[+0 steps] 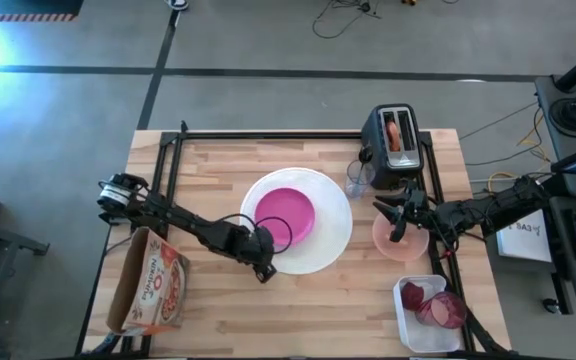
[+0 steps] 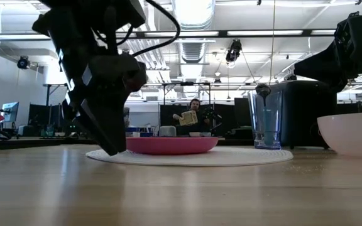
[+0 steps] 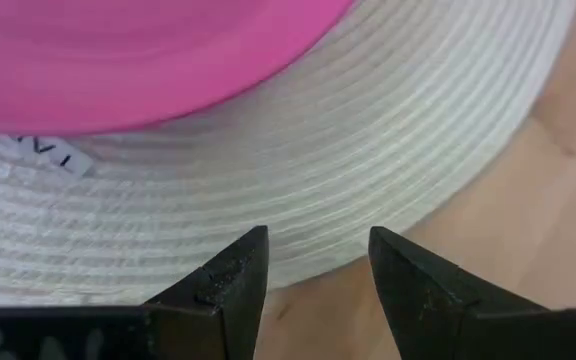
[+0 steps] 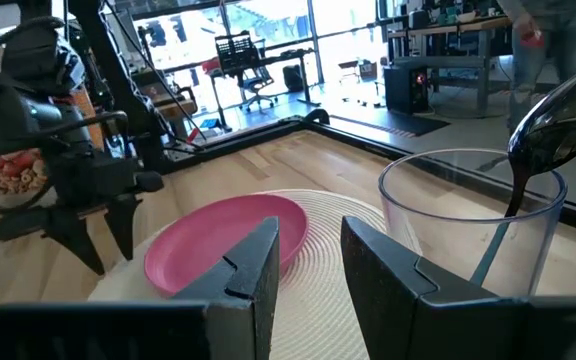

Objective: Arrange a breakfast setting
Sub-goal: Move the white mat to the middle of the table, then adjust the pink plate on the white mat

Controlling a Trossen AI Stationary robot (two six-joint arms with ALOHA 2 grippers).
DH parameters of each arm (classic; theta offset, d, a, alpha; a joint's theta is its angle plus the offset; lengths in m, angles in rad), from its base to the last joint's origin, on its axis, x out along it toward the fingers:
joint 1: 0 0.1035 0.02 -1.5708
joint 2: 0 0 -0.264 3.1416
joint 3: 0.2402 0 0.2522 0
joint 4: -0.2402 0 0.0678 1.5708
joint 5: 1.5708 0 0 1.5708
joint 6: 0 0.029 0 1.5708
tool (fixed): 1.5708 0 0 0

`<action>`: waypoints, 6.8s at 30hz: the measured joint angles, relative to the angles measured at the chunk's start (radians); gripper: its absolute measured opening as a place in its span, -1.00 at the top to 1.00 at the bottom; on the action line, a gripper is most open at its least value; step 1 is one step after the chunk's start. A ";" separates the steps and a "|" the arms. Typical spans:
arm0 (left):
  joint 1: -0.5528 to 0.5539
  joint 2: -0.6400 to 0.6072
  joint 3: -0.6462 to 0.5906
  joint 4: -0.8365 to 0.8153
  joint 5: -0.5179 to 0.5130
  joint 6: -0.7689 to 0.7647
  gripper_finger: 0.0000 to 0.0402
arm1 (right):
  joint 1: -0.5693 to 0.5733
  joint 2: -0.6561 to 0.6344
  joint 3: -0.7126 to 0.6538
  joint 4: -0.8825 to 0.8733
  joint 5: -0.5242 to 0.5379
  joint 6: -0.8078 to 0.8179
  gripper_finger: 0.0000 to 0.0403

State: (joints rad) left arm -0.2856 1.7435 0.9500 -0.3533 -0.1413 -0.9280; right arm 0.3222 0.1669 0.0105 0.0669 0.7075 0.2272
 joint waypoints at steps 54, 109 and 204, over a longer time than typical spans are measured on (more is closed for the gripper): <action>-0.133 0.116 0.199 -0.378 -0.070 0.006 0.20 | 0.000 0.000 0.000 0.000 0.000 0.000 0.50; -0.154 -0.561 -0.116 -0.329 -0.400 0.075 0.20 | 0.000 0.000 0.000 0.166 0.075 -0.097 0.50; -0.059 -0.256 -0.174 -0.161 -0.377 -0.162 0.20 | -0.002 1.121 0.968 -0.720 -0.246 0.915 0.13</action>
State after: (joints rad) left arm -0.3449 1.4879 0.7765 -0.5142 -0.5182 -1.0895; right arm 0.3199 1.2881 0.9787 -0.6534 0.4617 1.1417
